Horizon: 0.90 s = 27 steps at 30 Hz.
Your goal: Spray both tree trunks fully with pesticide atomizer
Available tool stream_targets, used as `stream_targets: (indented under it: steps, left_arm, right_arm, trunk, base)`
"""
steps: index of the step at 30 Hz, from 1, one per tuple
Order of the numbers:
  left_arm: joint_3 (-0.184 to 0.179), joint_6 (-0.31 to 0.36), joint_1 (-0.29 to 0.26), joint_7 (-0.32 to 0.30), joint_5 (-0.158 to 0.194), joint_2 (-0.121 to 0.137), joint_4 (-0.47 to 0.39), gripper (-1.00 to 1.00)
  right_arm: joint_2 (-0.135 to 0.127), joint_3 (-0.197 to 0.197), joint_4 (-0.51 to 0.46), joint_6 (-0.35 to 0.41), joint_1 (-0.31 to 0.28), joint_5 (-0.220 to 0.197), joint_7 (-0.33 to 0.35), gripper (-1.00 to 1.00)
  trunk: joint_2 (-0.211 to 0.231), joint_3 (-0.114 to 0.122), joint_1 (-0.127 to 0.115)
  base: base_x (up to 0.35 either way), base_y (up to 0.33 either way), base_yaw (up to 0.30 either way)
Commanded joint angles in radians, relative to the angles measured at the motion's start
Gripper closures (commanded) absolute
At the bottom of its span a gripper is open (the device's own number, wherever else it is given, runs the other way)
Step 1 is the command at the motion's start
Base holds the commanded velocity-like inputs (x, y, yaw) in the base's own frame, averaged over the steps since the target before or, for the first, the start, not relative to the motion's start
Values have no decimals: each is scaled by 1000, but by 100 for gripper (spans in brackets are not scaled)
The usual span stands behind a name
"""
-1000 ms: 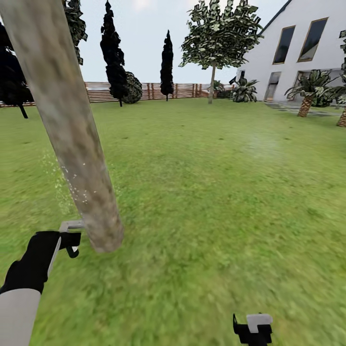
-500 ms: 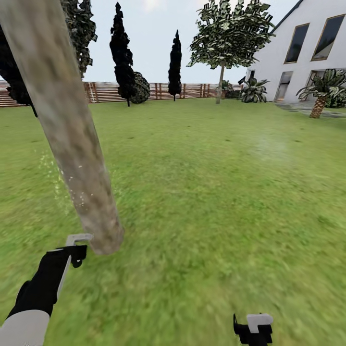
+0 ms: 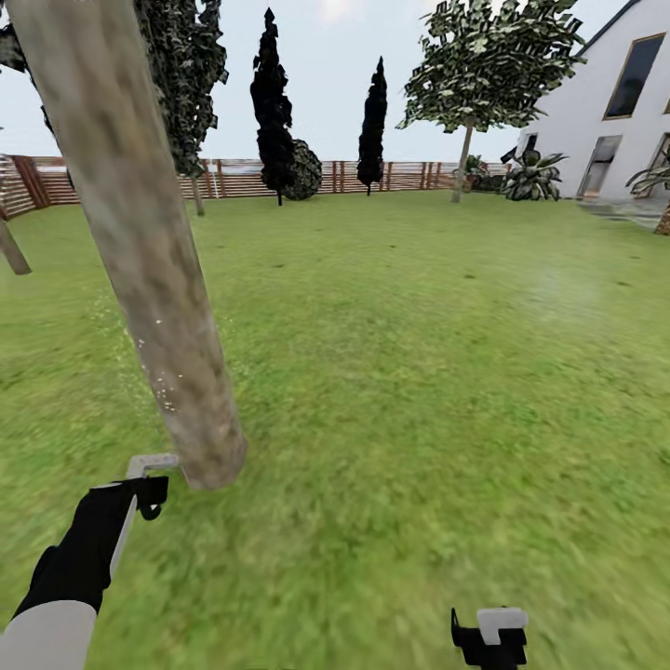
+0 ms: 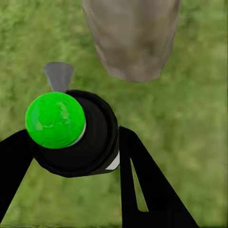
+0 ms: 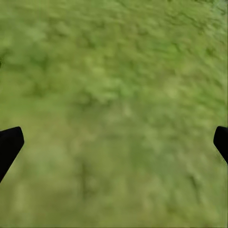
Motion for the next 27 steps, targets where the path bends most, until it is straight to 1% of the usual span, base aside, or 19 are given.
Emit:
stream_targets:
  steps: [1,5,15,27]
  left_arm:
    - [1,0,0,0,0,0,0,100]
    - [1,0,0,0,0,1,-1,100]
    - [1,0,0,0,0,3,-1,100]
    - [1,0,0,1,-2,3,-1,100]
  right_arm:
    - [0,0,0,0,0,0,0,-100]
    - [0,0,0,0,0,0,0,-100]
    - [0,0,0,0,0,0,0,-100]
    - [0,1,0,0,0,0,0,-100]
  trunk:
    - [0,0,0]
    - [0,0,0]
    - [0,0,0]
    - [0,0,0]
  base:
    - [50,-273,278]
    - [84,-273,215]
    - [94,-273,12]
    - [105,-273,262]
